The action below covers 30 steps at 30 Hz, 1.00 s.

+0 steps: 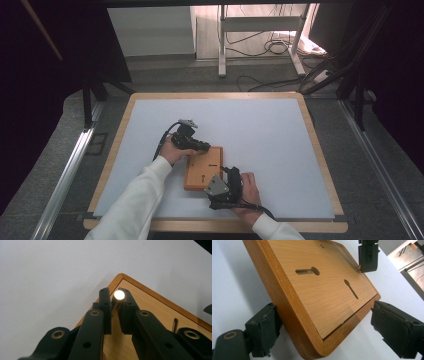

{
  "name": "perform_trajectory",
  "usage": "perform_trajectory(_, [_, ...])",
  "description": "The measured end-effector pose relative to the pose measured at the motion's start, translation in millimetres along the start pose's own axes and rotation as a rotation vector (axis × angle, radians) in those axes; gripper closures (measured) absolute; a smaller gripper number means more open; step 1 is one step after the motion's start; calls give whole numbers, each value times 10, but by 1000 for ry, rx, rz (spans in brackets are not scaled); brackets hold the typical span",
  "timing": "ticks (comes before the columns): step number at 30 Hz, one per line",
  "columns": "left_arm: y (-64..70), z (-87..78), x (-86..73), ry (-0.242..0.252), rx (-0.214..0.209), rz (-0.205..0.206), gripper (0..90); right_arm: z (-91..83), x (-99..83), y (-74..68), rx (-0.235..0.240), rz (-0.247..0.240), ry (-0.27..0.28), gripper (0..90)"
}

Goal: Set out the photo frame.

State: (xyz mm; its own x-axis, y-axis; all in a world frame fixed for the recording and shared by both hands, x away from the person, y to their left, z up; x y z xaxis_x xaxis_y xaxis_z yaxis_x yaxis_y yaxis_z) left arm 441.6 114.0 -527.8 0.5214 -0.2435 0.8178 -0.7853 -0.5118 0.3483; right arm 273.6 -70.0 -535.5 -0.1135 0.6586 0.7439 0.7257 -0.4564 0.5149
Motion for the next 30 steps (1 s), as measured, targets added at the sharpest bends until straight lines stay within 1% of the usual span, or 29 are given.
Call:
perform_trajectory(2, [12,1,-2,5,14,13,838,-14,6,4,-18,-20,12,139])
perform_trajectory(4, [21,3,-7,13,26,25,842,-23,13,8,-27,-23,13,147])
perform_trajectory(6, [16,2,-9,19,27,21,845,-35,28,31,-30,-29,19,166])
perform_trajectory(9, [23,4,-11,24,35,26,845,-52,54,60,-30,-27,27,202])
perform_trajectory(11, [30,5,-10,26,42,30,845,-61,70,76,-27,-40,28,230])
perform_trajectory(13, [29,8,-13,28,47,31,844,-64,92,90,-24,-43,32,262])
perform_trajectory(15, [23,10,-17,34,49,24,843,-62,116,107,-15,-51,33,293])
perform_trajectory(20, [16,12,-7,32,57,24,842,-60,156,136,-14,-70,28,334])
perform_trajectory(23, [8,16,-12,42,58,14,840,-66,154,161,-20,-74,24,380])
perform_trajectory(24, [7,17,-12,44,60,12,838,-69,152,172,-25,-66,24,385])
perform_trajectory(25, [9,16,-12,45,63,13,833,-79,151,198,-33,-73,22,397])
perform_trajectory(27, [14,14,-12,46,68,22,830,-80,150,199,-36,-74,23,402])
perform_trajectory(28, [17,14,-13,48,70,25,824,-89,150,207,-36,-89,19,408])
perform_trajectory(30, [27,7,-15,51,74,26,807,-91,145,210,-42,-89,23,411])
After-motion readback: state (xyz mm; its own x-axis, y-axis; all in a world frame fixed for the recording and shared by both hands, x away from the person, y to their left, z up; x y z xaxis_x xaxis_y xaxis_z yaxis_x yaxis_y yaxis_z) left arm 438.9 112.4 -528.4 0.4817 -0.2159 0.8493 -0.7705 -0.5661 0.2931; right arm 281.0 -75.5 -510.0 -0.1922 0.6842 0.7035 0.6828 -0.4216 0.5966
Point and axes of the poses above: each handheld gripper's, and its own axes: z roughly forward along the jaws, x roughly out of its top, y roughly to its right, the point moved 1 cm from there along z, roughly forward along the jaws, and after that the axes turned 14 degrees about y, right-handed, at the moved point
